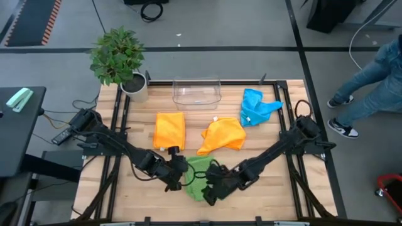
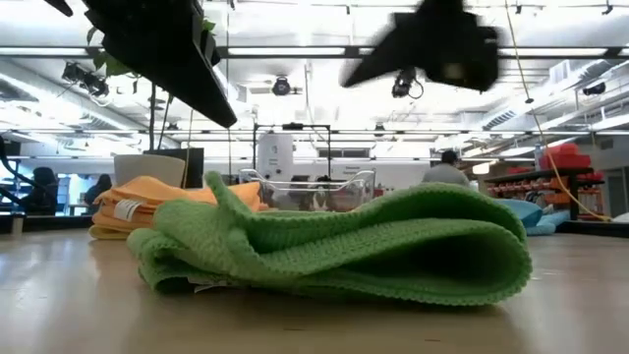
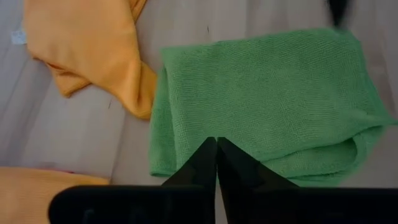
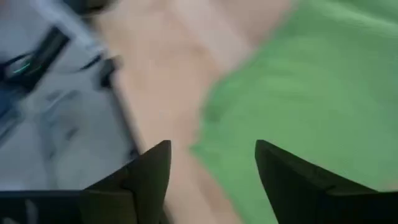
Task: Fold microfiber towels
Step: Fold the green microfiber cloth
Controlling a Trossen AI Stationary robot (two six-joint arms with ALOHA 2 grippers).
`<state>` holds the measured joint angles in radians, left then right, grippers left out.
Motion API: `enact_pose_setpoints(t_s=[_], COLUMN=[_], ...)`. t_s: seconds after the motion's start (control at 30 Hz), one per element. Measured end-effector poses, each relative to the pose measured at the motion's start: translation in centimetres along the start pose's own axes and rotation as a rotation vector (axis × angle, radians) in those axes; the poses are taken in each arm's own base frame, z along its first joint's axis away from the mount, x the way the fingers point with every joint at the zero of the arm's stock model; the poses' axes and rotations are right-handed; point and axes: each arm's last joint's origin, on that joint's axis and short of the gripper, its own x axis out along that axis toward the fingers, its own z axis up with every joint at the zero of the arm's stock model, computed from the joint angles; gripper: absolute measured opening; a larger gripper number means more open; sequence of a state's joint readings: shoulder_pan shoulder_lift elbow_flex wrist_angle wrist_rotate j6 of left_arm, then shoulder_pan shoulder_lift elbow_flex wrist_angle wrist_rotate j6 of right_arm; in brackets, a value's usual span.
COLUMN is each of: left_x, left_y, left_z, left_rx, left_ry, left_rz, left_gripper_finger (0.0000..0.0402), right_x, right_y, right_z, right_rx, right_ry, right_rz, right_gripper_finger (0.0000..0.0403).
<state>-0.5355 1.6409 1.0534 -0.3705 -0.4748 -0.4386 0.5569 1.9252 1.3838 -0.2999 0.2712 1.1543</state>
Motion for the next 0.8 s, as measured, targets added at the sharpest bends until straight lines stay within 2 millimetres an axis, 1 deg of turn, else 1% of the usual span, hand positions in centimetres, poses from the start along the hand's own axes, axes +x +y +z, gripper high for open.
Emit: enact_pose_setpoints(t_s=[0.03,0.07,0.1,0.13,0.2,0.23,0.27,0.4,0.47,0.53,0.63,0.7,0.77,0.8], left_x=[0.1,0.1,0.2,0.4,1.2,1.7,2.3,4.5,5.3,6.0,7.0,7.6,7.7,7.9], left_y=[0.1,0.2,0.4,0.7,1.4,1.8,2.3,4.0,4.7,5.1,4.8,4.3,3.2,2.7], left_z=[0.1,0.1,0.1,0.3,0.5,0.4,0.2,-0.7,-0.9,-1.1,-1.8,-2.4,-2.7,-2.9], left_rx=[-0.002,-0.001,0.0,0.008,0.023,0.037,0.047,0.073,0.05,0.019,-0.025,-0.044,-0.072,-0.093], left_ry=[0.005,0.009,0.011,0.01,0.022,0.041,0.066,0.146,0.141,0.132,0.148,0.174,0.176,0.17], left_rz=[-0.008,-0.01,-0.007,-0.001,0.016,0.019,0.018,0.027,0.028,-0.021,-0.104,-0.116,-0.142,-0.171], left_gripper_finger=[0.0015,0.0011,0.0009,0.0007,0.0006,0.0006,0.0006,0.0004,0.0005,0.0005,0.0004,0.0004,0.0005,0.0005], right_x=[-0.1,0.2,0.9,1.7,3.0,3.4,3.7,4.8,5.1,5.5,5.6,5.0,4.2,3.7], right_y=[-0.2,-0.3,-0.5,-0.7,-1.6,-1.8,-2.0,-3.0,-3.3,-3.7,-3.9,-3.7,-3.5,-3.7], right_z=[-0.7,-1.5,-2.5,-3.3,-4.5,-4.7,-4.6,-4.6,-4.9,-5.2,-5.9,-6.4,-7.1,-7.2], right_rx=[0.022,0.036,0.051,0.065,0.083,0.095,0.105,0.123,0.104,0.099,0.054,0.003,-0.07,-0.114], right_ry=[0.001,0.018,0.045,0.059,0.065,0.051,0.026,-0.023,-0.009,0.037,0.114,0.142,0.187,0.219], right_rz=[-0.037,-0.045,-0.04,-0.033,-0.045,-0.041,-0.056,-0.111,-0.133,-0.15,-0.162,-0.166,-0.166,-0.201], right_gripper_finger=[0.0234,0.0216,0.0189,0.0153,0.0063,0.0033,0.002,0.0007,0.0005,0.0004,0.0003,0.0002,0.0002,0.0002])
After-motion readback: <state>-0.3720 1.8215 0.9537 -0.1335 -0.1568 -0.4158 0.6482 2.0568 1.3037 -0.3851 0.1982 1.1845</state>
